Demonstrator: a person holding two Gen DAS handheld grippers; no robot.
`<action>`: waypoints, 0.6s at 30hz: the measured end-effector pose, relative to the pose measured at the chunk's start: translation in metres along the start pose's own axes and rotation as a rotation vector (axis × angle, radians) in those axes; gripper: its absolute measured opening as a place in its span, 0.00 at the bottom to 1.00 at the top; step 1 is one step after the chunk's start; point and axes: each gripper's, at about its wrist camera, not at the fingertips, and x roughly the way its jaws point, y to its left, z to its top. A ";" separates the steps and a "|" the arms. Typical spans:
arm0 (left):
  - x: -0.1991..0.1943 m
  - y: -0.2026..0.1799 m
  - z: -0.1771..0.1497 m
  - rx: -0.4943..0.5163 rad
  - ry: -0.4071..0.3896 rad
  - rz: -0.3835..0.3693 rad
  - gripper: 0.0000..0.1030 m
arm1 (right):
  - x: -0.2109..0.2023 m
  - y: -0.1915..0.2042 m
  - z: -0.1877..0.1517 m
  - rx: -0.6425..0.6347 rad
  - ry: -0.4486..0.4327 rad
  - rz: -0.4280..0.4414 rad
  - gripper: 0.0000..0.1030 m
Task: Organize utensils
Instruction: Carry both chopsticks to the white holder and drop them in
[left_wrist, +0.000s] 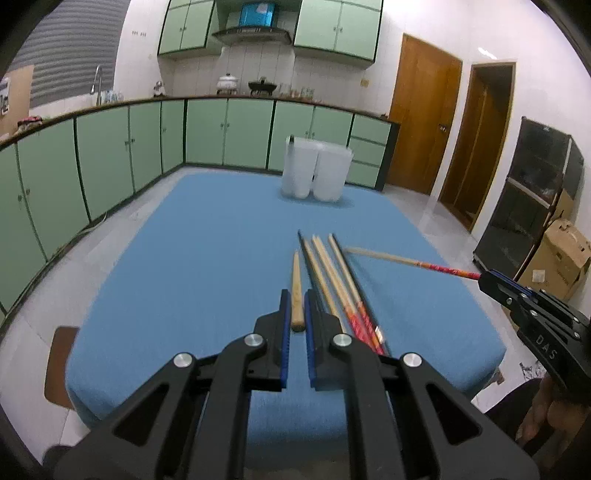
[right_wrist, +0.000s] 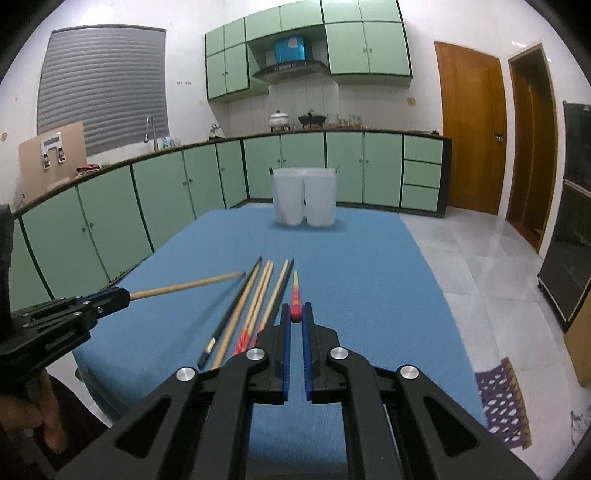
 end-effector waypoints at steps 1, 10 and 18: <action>-0.001 0.000 0.003 0.003 -0.007 -0.001 0.06 | -0.001 0.000 0.005 -0.005 -0.005 0.002 0.05; -0.008 -0.002 0.046 0.034 -0.073 -0.023 0.07 | 0.009 -0.003 0.061 -0.036 -0.021 0.027 0.05; 0.012 0.009 -0.023 0.064 0.065 -0.024 0.37 | 0.012 -0.010 0.049 -0.012 -0.005 0.024 0.05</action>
